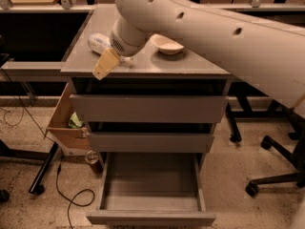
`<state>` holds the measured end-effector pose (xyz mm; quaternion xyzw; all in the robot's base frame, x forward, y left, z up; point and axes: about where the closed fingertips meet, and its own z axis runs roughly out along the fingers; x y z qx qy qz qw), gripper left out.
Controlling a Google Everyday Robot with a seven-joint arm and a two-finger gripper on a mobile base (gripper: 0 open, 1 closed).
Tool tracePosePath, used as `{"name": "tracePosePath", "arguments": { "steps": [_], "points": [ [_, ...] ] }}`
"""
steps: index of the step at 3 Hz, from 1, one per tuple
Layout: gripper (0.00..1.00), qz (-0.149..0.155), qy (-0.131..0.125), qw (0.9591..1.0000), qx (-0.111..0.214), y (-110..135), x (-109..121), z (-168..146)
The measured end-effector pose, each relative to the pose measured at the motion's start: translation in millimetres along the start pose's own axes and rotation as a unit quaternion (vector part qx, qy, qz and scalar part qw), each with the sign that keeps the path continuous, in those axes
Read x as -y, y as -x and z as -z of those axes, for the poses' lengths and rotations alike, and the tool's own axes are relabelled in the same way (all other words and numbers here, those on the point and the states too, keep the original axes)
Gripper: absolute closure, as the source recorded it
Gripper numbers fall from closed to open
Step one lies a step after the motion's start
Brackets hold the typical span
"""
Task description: Place blue plastic bottle into bottom drawer
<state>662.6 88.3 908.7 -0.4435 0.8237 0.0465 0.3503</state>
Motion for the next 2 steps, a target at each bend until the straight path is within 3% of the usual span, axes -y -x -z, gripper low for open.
{"name": "tracePosePath", "arguments": {
  "steps": [1, 2],
  "points": [
    [0.00, -0.053, 0.023, 0.9984, -0.001, 29.6, -0.2, -48.5],
    [0.00, -0.064, 0.029, 0.9974, 0.014, 48.5, 6.1, -54.1]
  ]
}}
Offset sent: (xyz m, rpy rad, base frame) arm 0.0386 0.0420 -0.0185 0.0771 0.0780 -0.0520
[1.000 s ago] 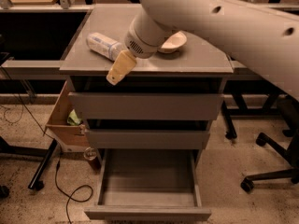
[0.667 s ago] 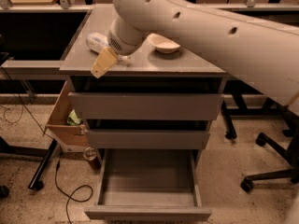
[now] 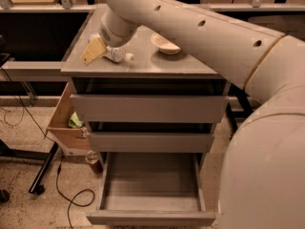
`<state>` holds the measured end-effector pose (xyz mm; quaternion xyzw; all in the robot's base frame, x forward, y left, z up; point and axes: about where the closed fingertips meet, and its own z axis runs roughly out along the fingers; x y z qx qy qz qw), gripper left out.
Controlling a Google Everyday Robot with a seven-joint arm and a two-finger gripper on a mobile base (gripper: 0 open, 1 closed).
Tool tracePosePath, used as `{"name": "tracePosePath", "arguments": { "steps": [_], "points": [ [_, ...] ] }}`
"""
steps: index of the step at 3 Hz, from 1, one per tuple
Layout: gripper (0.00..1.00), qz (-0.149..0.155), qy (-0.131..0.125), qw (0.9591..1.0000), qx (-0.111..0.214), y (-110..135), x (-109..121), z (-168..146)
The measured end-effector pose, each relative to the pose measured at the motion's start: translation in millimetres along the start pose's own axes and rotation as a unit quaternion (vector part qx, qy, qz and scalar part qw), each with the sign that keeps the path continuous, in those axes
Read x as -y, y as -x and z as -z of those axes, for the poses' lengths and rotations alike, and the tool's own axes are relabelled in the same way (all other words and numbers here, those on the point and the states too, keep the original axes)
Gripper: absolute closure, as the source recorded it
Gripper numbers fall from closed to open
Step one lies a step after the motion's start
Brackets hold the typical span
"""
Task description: Place blue plastic bottle into bottom drawer
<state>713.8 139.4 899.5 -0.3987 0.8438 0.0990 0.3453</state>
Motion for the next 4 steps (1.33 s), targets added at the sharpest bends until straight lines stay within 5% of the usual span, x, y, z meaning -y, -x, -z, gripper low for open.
{"name": "tracePosePath", "arguments": {
  "steps": [1, 4],
  "points": [
    [0.00, 0.000, 0.000, 1.0000, 0.000, 0.0, 0.1, -0.1],
    [0.07, -0.070, -0.020, 0.9973, -0.011, -37.4, 58.4, -55.7]
  ]
}}
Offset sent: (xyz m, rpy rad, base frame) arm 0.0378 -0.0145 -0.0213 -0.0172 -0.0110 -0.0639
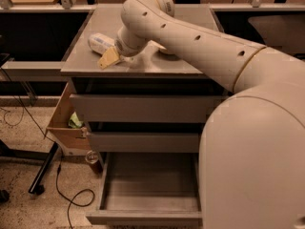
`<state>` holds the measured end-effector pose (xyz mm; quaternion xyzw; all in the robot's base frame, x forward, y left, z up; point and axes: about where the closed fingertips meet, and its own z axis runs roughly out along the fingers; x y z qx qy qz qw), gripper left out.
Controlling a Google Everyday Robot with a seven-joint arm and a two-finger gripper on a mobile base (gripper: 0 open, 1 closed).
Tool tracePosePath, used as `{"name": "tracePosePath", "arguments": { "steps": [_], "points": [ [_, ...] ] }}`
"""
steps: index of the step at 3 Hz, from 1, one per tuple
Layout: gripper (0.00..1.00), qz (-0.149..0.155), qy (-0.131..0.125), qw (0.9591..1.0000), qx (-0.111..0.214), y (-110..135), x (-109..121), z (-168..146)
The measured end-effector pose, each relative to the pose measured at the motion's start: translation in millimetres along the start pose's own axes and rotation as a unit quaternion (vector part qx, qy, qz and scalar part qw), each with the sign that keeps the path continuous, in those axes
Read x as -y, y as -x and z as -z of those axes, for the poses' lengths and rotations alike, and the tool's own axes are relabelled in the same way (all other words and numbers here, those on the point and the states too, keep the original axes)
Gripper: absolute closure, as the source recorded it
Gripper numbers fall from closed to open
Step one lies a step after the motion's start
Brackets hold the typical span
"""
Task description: Place blue plastic bottle into bottom drawer
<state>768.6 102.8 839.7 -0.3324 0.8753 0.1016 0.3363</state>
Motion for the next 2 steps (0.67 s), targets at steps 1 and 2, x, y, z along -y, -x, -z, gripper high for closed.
{"name": "tracePosePath", "arguments": {
  "steps": [1, 2],
  "points": [
    [0.25, -0.008, 0.004, 0.9997, 0.022, 3.5, 2.6, -1.9],
    [0.57, -0.011, 0.007, 0.9986, 0.052, 12.0, 2.0, 2.4]
  ]
}}
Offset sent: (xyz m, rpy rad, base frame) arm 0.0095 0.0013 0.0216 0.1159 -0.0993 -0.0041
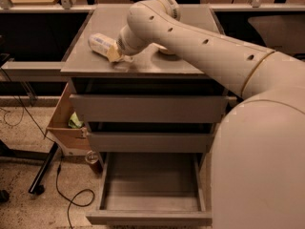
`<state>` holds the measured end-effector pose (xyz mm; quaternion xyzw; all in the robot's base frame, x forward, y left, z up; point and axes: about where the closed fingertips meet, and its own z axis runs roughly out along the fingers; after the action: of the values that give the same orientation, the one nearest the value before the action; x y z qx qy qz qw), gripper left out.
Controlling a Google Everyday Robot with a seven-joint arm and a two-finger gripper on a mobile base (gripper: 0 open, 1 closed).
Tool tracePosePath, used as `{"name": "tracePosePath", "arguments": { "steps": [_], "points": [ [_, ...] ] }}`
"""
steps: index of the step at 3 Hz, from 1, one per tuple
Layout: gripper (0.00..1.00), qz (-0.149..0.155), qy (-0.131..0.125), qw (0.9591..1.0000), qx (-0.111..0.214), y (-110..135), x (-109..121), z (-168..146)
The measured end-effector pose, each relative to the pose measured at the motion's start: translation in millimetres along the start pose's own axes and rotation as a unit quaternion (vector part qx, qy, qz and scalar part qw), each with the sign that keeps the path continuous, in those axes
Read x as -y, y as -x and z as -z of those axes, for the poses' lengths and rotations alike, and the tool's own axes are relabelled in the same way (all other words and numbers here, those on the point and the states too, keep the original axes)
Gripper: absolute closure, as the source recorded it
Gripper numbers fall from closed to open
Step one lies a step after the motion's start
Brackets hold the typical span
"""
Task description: Place blue plastic bottle into bottom drawer
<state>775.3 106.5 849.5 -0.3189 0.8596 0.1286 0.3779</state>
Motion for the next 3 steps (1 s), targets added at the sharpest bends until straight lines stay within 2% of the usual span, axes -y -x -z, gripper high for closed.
{"name": "tracePosePath", "arguments": {
  "steps": [1, 2, 3],
  "points": [
    [0.80, -0.006, 0.002, 0.9998, 0.017, 4.3, -1.7, 2.0],
    [1.00, -0.004, 0.015, 0.9996, 0.024, -4.8, -4.4, 14.3],
    [1.00, -0.003, 0.041, 0.9987, 0.031, -31.2, -12.9, 45.0]
  ]
}}
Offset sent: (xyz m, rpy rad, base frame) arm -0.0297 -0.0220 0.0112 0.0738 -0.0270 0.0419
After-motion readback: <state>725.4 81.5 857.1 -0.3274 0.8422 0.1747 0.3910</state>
